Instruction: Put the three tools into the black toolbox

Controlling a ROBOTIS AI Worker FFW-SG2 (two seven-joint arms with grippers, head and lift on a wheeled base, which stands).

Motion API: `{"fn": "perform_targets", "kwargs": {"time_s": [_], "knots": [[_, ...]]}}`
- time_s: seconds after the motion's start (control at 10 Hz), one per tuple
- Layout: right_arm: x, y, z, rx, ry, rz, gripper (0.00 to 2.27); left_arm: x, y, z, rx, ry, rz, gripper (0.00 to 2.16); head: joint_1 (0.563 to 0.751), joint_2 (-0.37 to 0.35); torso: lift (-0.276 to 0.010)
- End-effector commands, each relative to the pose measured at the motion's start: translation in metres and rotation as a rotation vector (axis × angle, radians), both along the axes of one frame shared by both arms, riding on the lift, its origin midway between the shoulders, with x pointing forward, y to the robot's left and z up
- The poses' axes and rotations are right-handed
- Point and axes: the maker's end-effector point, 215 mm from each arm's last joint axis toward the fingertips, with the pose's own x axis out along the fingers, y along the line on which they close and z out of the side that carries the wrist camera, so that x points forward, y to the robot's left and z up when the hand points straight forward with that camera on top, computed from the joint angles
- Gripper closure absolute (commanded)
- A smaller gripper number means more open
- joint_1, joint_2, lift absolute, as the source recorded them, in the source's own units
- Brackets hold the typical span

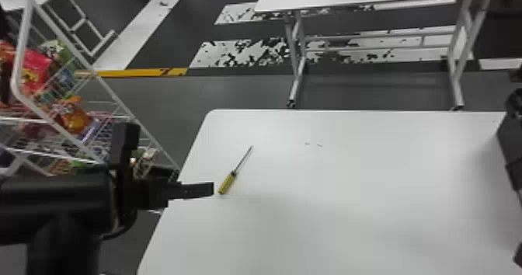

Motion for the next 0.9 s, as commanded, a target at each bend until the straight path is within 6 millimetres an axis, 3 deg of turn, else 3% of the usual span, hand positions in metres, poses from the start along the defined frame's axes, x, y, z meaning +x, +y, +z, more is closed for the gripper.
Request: {"fn": "perform_targets", "kwargs": {"time_s": [0.0, 0.5, 0.8], "knots": [[-0.001, -0.004, -0.002, -0.003, 0.005, -0.005, 0.08, 0.018, 0.011, -0.007, 0.004, 0.025, 0.024, 0.08, 0.695, 0.334, -0.051], [-0.004, -0.008, -0.009, 0.003, 0.02, -0.01, 0.08, 0.067, 0.021, -0.037, 0.115, 0.144, 0.004, 0.08, 0.695, 0.321, -0.051], [-0.007, -0.016, -0.013, -0.004, 0.031, -0.026, 0.08, 0.072, 0.025, -0.056, 0.165, 0.217, -0.008, 0.08, 0.695, 0.321, -0.051]]}}
